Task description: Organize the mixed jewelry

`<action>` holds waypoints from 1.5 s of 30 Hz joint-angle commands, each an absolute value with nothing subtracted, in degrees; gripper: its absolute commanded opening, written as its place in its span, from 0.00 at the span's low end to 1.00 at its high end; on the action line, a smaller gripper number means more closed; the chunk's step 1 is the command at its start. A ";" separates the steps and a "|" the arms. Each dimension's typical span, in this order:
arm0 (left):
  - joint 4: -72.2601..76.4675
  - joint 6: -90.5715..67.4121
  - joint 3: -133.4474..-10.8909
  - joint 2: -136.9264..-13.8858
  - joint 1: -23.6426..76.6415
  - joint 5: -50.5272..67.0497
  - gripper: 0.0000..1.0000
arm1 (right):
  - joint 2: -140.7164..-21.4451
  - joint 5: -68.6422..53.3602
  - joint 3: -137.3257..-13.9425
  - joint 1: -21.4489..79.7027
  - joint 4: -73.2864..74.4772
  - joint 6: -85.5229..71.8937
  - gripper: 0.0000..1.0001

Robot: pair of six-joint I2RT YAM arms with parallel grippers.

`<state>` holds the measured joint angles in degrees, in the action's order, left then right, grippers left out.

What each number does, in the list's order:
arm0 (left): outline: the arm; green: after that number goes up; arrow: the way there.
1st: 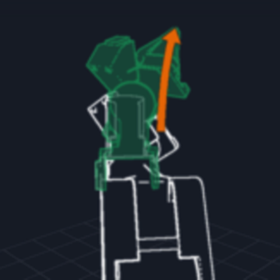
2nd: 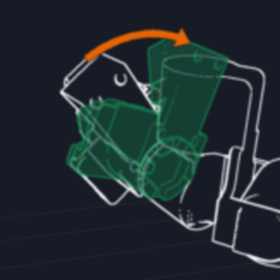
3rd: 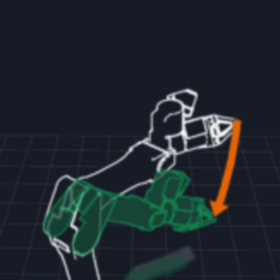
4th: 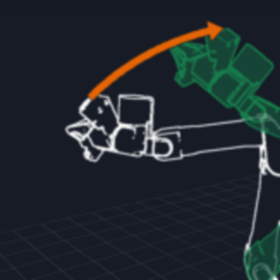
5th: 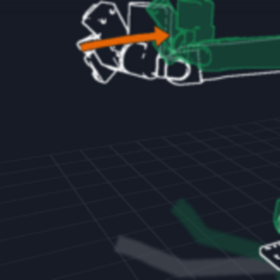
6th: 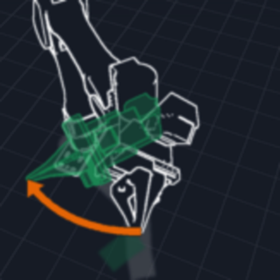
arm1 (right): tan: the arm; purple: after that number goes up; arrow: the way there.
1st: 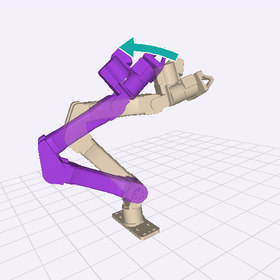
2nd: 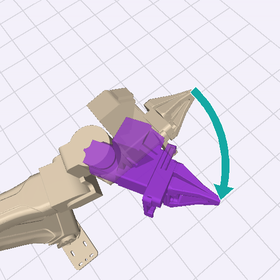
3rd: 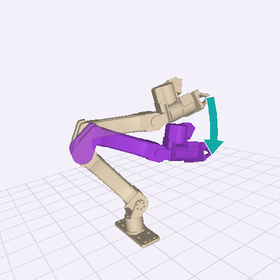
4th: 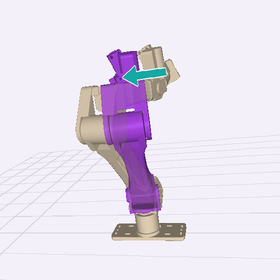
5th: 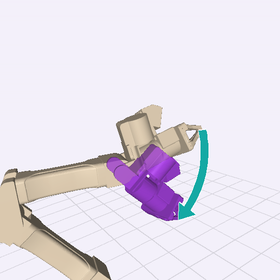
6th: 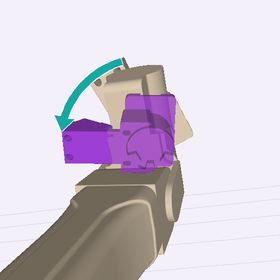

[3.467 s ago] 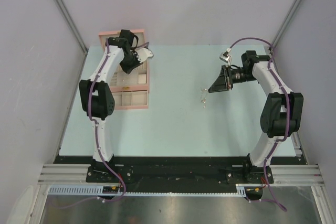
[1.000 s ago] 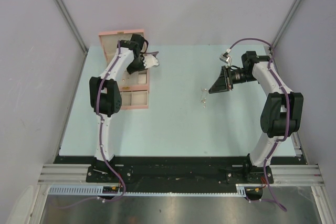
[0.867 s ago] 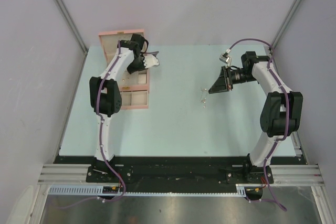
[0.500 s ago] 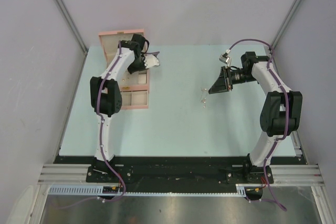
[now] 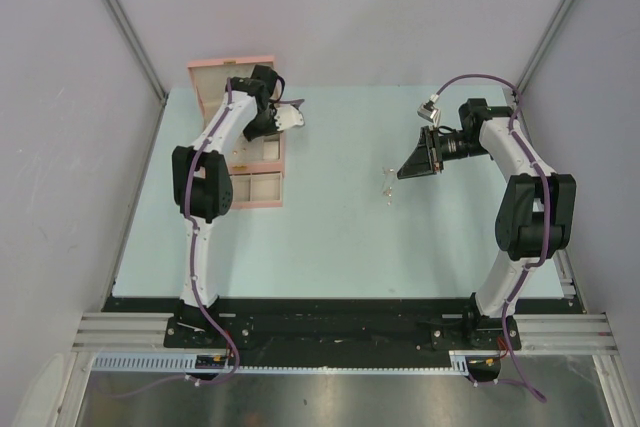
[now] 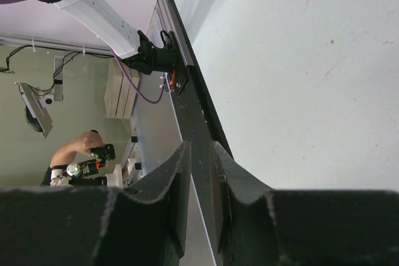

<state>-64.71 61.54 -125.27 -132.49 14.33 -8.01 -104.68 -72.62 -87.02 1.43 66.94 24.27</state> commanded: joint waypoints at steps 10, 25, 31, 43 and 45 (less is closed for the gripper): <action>-64.95 62.84 -126.91 -133.33 14.59 -8.00 0.00 | -104.77 -72.95 -87.10 1.58 66.36 25.40 0.23; -64.60 62.84 -126.47 -132.63 14.59 -7.82 0.00 | -105.38 -73.04 -87.10 1.50 66.18 25.31 0.24; -64.60 62.75 -126.12 -132.45 14.68 -7.65 0.00 | -105.29 -73.04 -87.10 1.76 66.18 25.31 0.23; -64.07 62.40 -125.42 -131.31 14.85 -7.30 0.00 | -105.29 -72.95 -87.10 1.76 66.27 25.40 0.24; -64.16 62.32 -125.33 -131.31 14.85 -7.21 0.00 | -105.29 -72.95 -87.10 1.76 66.27 25.31 0.24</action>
<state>-64.79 61.54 -125.27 -132.66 14.52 -8.69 -105.23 -72.62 -87.02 1.45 66.81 24.29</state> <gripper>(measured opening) 0.010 0.235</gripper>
